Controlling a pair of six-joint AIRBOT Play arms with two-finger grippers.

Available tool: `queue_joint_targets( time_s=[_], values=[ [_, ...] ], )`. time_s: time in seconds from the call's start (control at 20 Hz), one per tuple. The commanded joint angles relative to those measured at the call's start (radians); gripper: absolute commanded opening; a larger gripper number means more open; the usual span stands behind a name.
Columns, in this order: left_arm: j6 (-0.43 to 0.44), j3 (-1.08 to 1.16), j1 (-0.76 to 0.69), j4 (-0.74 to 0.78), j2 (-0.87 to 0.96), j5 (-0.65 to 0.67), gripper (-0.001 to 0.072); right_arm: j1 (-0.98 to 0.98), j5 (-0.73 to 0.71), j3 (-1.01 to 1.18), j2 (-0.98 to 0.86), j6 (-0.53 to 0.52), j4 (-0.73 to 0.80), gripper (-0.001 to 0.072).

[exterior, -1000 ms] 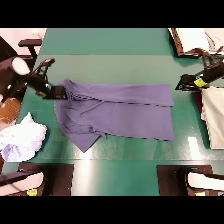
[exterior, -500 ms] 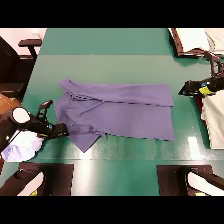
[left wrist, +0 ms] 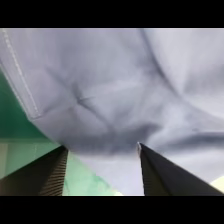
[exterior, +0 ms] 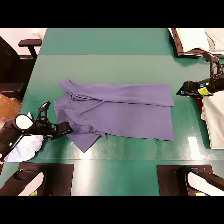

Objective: Fold the shirts.

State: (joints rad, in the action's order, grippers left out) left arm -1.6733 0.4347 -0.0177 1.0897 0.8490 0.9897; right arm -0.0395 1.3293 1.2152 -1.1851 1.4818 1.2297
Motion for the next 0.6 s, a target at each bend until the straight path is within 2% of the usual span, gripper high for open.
queue_joint_targets(
  time_s=[0.0,0.05,0.1,0.15,0.2,0.35,0.55],
  values=[
    [-0.002,-0.004,0.0,-0.01,-0.001,-0.017,0.0503,-0.002,0.01,-0.001,0.001,-0.002,-0.008,0.0411],
    [-0.002,-0.004,0.0,-0.01,-0.001,-0.011,0.0503,-0.002,0.01,-0.001,0.001,-0.002,-0.008,0.0411],
    [-0.002,-0.004,0.0,-0.01,-0.001,-0.006,0.0469,-0.002,0.01,-0.001,0.001,-0.002,-0.008,0.0411],
    [0.003,-0.004,0.0,-0.009,-0.001,-0.002,0.0255,-0.002,0.01,-0.001,0.001,-0.002,-0.008,0.0411],
    [0.016,-0.004,0.0,-0.01,-0.001,-0.002,0.0072,-0.002,0.01,-0.001,0.001,-0.002,-0.008,0.0411],
    [0.026,-0.003,0.0,-0.009,-0.001,-0.006,0.0027,-0.001,0.023,-0.001,0.001,-0.003,-0.006,0.0411],
    [0.058,0.08,0.0,0.015,-0.002,0.068,0.0025,0.069,0.138,-0.048,0.016,-0.036,0.008,0.041]
  ],
)
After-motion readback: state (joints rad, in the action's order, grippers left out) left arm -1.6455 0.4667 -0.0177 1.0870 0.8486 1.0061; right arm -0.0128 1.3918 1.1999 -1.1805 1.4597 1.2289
